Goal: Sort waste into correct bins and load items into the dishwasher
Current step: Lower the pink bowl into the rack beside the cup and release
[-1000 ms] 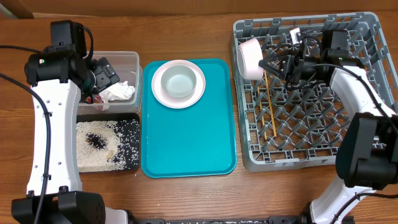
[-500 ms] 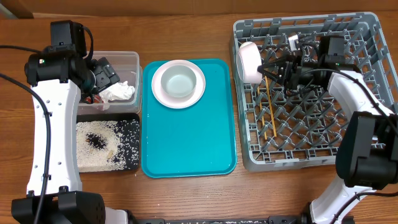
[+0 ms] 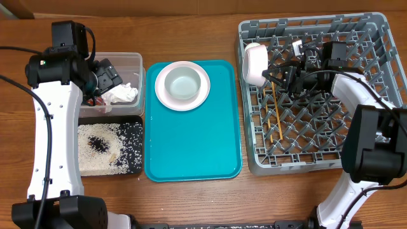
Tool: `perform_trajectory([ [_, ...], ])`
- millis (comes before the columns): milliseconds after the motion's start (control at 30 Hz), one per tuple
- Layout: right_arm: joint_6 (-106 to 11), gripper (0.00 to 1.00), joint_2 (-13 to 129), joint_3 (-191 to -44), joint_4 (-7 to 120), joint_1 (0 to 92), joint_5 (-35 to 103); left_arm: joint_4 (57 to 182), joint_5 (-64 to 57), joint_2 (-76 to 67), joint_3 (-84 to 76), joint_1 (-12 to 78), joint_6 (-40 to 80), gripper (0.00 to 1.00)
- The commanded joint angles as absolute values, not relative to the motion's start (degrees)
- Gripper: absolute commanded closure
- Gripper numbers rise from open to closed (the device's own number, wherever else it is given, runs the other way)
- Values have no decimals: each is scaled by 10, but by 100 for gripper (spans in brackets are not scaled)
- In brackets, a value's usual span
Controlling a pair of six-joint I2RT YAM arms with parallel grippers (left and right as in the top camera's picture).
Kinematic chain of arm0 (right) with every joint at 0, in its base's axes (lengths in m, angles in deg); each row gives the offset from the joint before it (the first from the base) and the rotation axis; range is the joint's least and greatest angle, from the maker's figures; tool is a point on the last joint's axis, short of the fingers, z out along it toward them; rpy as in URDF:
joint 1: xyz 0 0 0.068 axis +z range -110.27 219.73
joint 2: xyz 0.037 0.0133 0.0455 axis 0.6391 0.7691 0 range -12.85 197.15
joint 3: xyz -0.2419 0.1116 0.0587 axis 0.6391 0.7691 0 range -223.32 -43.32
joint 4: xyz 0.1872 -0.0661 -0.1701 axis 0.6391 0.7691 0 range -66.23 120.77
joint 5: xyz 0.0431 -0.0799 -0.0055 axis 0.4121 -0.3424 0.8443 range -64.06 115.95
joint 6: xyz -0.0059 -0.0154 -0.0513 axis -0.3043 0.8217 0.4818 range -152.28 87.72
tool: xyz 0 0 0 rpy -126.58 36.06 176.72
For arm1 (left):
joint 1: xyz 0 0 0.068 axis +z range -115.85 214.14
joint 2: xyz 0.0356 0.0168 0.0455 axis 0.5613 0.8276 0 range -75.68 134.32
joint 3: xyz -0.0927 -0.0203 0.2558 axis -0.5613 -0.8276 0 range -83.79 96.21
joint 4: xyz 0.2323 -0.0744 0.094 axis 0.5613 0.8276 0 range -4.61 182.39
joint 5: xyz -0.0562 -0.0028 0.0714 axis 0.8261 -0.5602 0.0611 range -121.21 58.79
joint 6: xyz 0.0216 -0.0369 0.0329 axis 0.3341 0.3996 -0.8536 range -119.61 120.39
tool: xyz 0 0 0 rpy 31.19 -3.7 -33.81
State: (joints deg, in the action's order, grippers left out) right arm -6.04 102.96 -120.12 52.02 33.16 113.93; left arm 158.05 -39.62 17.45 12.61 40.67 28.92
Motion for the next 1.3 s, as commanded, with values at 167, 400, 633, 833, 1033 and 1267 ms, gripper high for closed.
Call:
perform_trajectory([
  [167,-68,96,1040,-1198,519,317,1145,1580,-400,178,134,409,285,0],
  [400,-86,80,1040,-1198,529,289,1145,1580,-400,178,134,409,285,0],
  [633,-137,75,1040,-1198,515,266,1145,1580,-400,178,134,409,285,0],
  [833,-258,75,1039,-1199,478,238,1112,1580,-400,178,134,409,285,0],
  [1033,-388,77,1018,-1203,449,216,990,1580,-400,178,134,409,285,0],
  [1267,-423,78,929,-1203,484,230,824,1580,-400,178,134,409,285,0],
])
